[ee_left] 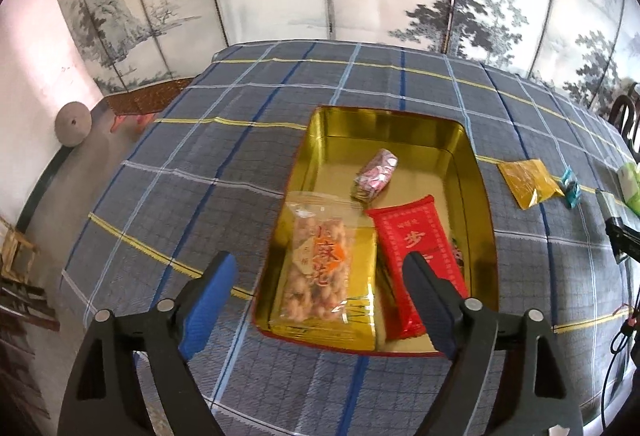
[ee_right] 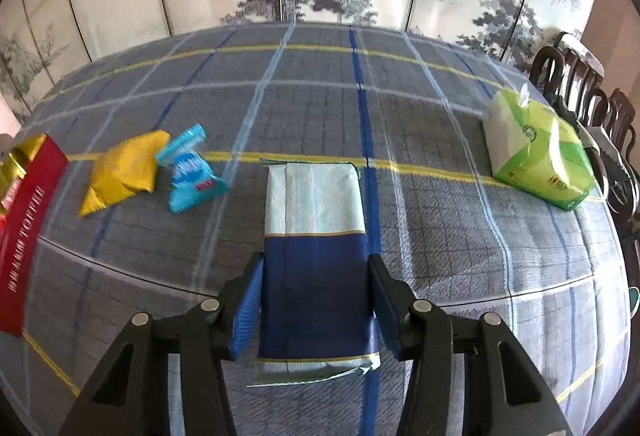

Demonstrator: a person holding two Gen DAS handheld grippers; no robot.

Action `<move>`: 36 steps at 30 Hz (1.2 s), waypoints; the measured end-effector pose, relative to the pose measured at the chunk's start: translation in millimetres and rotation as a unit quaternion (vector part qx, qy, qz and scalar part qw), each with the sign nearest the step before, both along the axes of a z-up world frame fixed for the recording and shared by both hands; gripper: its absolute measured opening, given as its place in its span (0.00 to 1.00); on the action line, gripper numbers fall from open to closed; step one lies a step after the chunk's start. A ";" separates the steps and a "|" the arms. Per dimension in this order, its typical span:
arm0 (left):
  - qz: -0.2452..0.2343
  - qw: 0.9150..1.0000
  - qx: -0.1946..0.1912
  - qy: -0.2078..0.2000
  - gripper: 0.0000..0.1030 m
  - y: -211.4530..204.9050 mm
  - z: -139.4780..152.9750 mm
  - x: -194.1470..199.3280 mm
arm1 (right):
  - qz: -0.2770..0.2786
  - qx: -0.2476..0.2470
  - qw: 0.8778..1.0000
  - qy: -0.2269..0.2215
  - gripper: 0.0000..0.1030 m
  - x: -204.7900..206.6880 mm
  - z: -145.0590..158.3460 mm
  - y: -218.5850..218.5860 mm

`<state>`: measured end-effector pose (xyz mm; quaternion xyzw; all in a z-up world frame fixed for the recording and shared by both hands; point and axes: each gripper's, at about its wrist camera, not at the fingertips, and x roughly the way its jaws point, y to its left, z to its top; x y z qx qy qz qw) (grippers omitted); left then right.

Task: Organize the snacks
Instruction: 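Carry the held blue-and-white box toward the gold tray with the right gripper, then lower the blue-and-white box into the gold tray and open the right gripper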

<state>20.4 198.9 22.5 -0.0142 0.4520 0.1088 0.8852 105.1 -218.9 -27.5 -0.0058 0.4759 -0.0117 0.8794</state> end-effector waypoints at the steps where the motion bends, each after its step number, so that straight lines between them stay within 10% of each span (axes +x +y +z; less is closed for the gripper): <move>1: 0.005 1.000 -0.003 -0.001 0.84 3.2 0.2 -0.8 | 0.002 0.007 1.000 -0.003 0.50 -0.6 4.4 3.1; 15: 0.050 0.998 -0.027 -0.004 0.86 45.1 -1.7 -18.8 | 0.127 0.081 0.988 -0.018 0.50 -17.2 53.0 145.5; 36: 0.089 0.996 -0.017 0.004 0.86 87.5 -6.3 -48.7 | 0.252 0.094 0.963 0.016 0.50 -51.2 45.9 302.9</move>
